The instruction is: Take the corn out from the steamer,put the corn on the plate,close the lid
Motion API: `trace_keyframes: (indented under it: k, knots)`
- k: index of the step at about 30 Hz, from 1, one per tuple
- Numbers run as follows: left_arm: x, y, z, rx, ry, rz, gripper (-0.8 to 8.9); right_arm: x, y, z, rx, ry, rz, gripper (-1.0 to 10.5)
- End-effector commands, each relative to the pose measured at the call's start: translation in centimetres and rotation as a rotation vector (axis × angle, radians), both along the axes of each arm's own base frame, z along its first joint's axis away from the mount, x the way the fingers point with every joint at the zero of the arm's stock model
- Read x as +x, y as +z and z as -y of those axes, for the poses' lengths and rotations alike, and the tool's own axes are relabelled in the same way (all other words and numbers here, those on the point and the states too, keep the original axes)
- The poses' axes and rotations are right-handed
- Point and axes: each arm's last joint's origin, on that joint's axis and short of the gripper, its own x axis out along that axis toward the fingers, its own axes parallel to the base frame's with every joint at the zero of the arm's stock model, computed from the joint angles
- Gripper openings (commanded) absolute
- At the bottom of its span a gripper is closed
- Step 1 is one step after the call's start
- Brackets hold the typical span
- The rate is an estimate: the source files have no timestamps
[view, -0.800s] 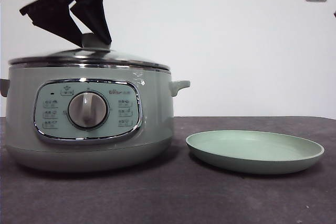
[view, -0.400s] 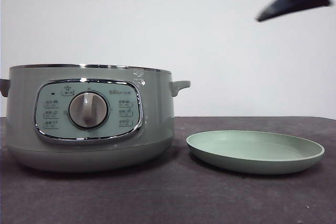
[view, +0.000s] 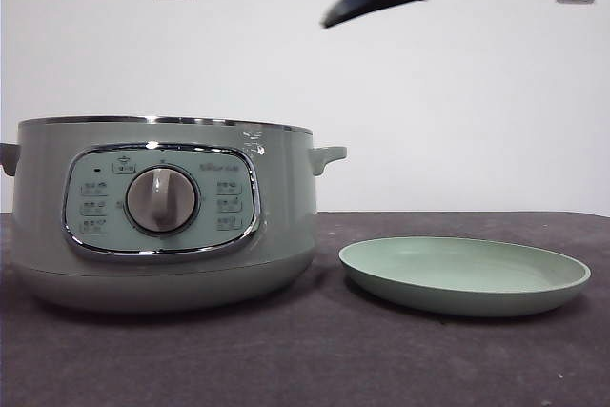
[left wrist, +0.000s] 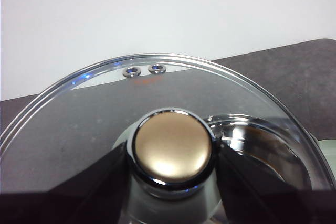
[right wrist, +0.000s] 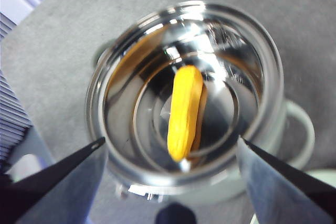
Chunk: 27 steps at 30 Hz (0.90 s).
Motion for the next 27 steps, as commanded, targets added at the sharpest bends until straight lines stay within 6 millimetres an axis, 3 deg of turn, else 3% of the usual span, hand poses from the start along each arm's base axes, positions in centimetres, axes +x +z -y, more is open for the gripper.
trace_keyframes:
  k: [1, 6, 14, 20, 27]
  knots:
    - [-1.2, 0.7, -0.6, -0.014, 0.015, 0.071, -0.12, 1.0, 0.6, -2.4, -0.069, 0.043, 0.042, 4.1]
    - [-1.7, 0.6, -0.9, -0.004, 0.048, 0.066, -0.12, 2.6, 0.0, -6.2, -0.165, 0.075, 0.066, 4.1]
    - [-1.7, 0.6, -0.9, -0.004, 0.047, 0.066, -0.12, 4.3, -4.7, -10.6, -0.318, 0.115, 0.074, 4.0]
    - [-1.6, 0.6, -0.9, -0.004, 0.046, 0.065, -0.12, 4.8, -8.8, -12.9, -0.411, 0.155, 0.077, 4.0]
    - [-1.5, 0.5, -0.8, 0.002, 0.046, 0.052, -0.12, 5.6, -12.4, -14.1, -0.449, 0.167, 0.041, 3.7]
